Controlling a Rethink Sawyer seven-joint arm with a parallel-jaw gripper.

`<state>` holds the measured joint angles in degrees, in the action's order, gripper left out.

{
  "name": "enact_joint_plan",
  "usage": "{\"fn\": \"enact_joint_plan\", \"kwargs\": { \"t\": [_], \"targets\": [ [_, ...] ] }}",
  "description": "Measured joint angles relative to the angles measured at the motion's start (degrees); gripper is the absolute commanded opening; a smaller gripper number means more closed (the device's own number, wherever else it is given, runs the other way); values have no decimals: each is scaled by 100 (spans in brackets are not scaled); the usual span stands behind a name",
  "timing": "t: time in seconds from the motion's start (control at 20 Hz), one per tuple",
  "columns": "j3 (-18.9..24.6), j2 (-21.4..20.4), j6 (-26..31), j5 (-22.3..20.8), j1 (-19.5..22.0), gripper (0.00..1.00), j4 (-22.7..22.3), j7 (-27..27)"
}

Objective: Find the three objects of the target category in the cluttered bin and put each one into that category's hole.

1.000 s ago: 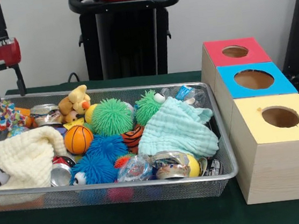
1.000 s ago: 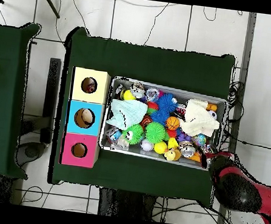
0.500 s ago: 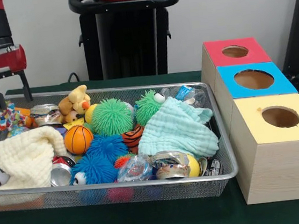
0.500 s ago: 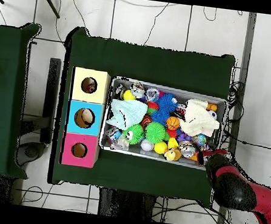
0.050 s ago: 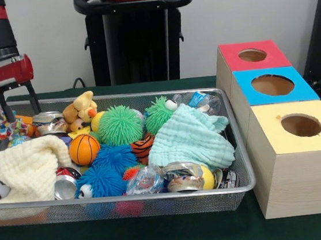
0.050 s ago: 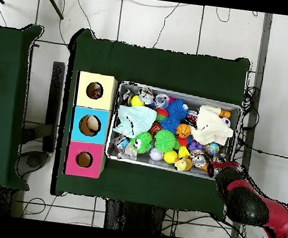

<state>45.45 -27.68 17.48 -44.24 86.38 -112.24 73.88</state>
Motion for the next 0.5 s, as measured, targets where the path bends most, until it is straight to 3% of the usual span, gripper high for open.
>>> {"fn": "enact_joint_plan", "kwargs": {
  "t": [0.5],
  "targets": [
    [109,474,-1,-77,418,100,2,0]
  ]
}}
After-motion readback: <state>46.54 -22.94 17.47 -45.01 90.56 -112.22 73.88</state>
